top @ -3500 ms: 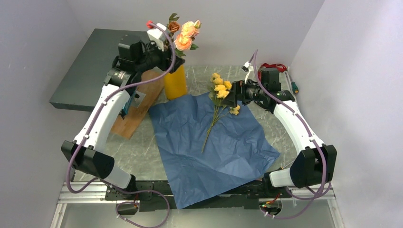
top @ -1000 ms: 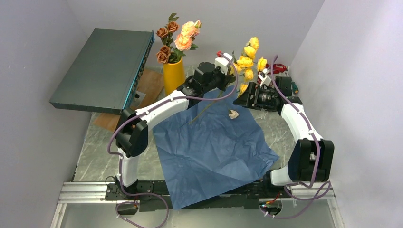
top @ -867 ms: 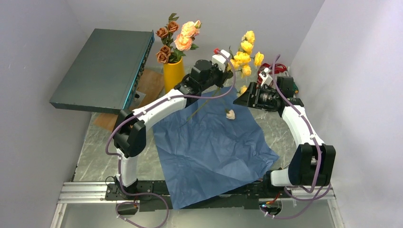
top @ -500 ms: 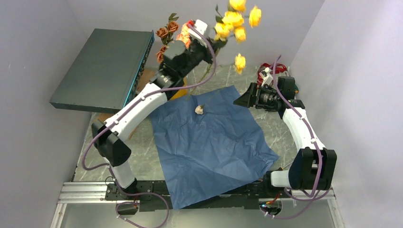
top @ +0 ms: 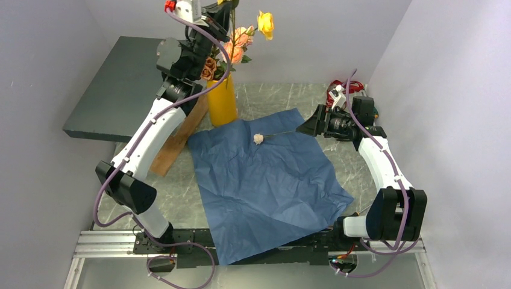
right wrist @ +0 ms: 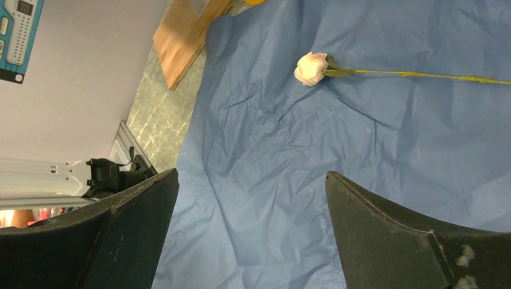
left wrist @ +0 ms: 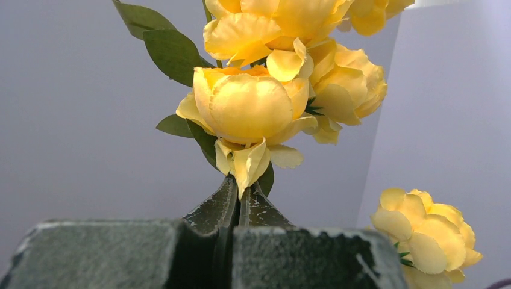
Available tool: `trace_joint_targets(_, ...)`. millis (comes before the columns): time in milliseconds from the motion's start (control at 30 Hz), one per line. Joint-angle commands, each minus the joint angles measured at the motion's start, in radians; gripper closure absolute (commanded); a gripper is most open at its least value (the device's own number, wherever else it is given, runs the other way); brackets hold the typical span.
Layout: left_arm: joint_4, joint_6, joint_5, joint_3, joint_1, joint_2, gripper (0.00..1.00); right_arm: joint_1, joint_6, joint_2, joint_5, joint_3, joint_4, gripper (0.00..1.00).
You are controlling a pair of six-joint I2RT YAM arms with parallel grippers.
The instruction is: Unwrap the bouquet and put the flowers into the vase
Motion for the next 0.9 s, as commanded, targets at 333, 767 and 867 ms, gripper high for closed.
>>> trace_joint_targets(333, 0.271, -0.021, 0.004, 0.030, 0.119, 0.056, 1.00, 0.001, -0.027, -0.010, -0.017, 0.023, 0.028, 0.05)
trace_joint_targets(767, 0.324, -0.056, 0.018, -0.099, 0.148, 0.093, 1.00, 0.001, -0.060, 0.008, -0.010, 0.053, -0.015, 0.05)
trace_joint_targets(867, 0.320, -0.054, 0.007, -0.181, 0.154, 0.058, 1.00, 0.001, -0.077, 0.011, -0.008, 0.060, -0.030, 0.05)
